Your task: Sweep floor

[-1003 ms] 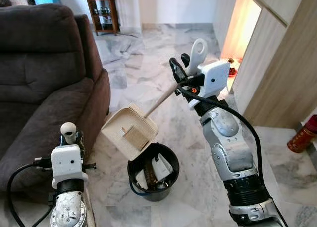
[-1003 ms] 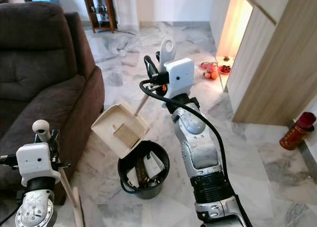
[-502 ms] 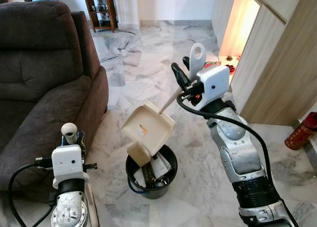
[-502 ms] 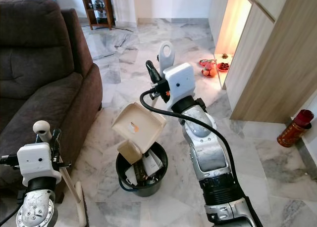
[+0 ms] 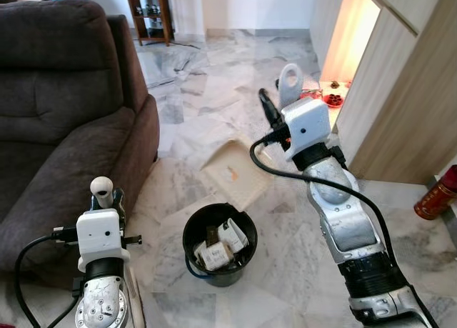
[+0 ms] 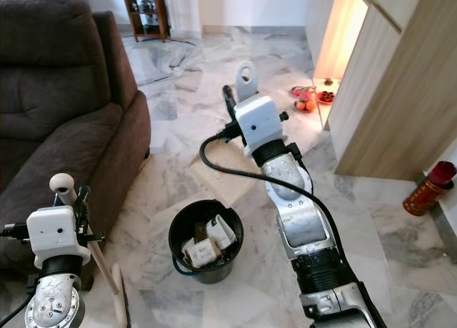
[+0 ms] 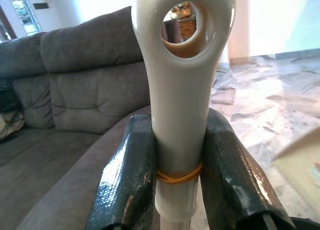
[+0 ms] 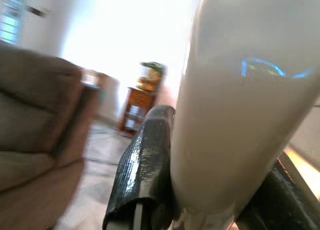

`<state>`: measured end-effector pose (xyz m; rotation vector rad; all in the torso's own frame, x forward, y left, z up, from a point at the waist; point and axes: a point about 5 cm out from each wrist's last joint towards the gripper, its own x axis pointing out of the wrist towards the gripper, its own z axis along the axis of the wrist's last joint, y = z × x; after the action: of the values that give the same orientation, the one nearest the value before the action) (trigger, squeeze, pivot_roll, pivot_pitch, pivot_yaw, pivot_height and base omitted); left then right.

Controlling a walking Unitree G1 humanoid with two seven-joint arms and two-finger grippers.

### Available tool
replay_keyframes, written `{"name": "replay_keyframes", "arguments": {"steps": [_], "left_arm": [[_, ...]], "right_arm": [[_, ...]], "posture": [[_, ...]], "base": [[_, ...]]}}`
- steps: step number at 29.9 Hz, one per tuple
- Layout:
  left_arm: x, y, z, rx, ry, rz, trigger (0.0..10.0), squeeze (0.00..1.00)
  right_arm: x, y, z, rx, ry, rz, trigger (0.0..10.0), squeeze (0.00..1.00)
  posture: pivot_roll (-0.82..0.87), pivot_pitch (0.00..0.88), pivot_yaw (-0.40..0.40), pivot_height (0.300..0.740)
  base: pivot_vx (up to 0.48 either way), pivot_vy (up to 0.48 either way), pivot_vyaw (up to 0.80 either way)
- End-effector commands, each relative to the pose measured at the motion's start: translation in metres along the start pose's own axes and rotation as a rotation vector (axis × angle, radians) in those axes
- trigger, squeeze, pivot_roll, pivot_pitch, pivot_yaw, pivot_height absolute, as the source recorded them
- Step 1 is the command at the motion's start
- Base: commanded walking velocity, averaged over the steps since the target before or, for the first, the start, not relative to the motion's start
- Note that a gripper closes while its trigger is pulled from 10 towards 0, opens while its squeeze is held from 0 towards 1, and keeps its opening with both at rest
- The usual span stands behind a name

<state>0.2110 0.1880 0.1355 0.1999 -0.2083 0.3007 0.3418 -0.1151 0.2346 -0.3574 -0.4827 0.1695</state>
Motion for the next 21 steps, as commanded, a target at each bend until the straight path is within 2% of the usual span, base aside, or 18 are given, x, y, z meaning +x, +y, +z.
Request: {"name": "replay_keyframes", "arguments": {"steps": [1,7,9,12,14,16,21], "left_arm": [[0.001,0.003,0.005,0.014,-0.038,0.007,10.0,0.00],[0.000,0.003,0.006,0.012,-0.040,0.005,10.0,0.00],[0.000,0.003,0.006,0.011,-0.041,0.003,10.0,0.00],[0.000,0.002,0.006,0.010,-0.041,-0.003,10.0,0.00],[0.000,0.002,0.007,0.009,-0.042,-0.005,10.0,0.00],[0.000,0.002,0.007,0.009,-0.043,-0.004,10.0,0.00],[-0.002,0.003,0.007,0.010,-0.041,0.002,10.0,0.00]], "right_arm": [[0.005,-0.019,0.005,-0.130,-0.017,-0.077,10.0,0.00],[0.000,-0.036,-0.008,-0.129,0.046,-0.186,10.0,0.00],[0.000,-0.041,-0.011,-0.040,0.059,-0.226,10.0,0.00],[0.005,-0.041,-0.003,0.180,0.017,-0.249,10.0,0.00],[0.009,-0.036,0.000,0.262,0.008,-0.231,10.0,0.00],[0.010,-0.033,0.003,0.297,0.002,-0.213,10.0,0.00],[0.011,-0.023,0.009,0.307,-0.031,-0.145,10.0,0.00]], "posture": [[-0.12,0.048,0.048,0.740],[-0.11,0.040,0.051,0.740],[-0.12,0.038,0.053,0.740],[-0.12,0.038,0.053,0.740],[-0.12,0.039,0.054,0.740],[-0.12,0.039,0.054,0.740],[-0.11,0.049,0.048,0.740]], "base": [[0.000,0.000,0.00],[0.000,0.000,0.00],[0.000,0.000,0.00],[0.000,0.000,0.00],[0.000,0.000,0.00],[0.000,0.000,0.00],[0.000,0.000,0.00]]}}
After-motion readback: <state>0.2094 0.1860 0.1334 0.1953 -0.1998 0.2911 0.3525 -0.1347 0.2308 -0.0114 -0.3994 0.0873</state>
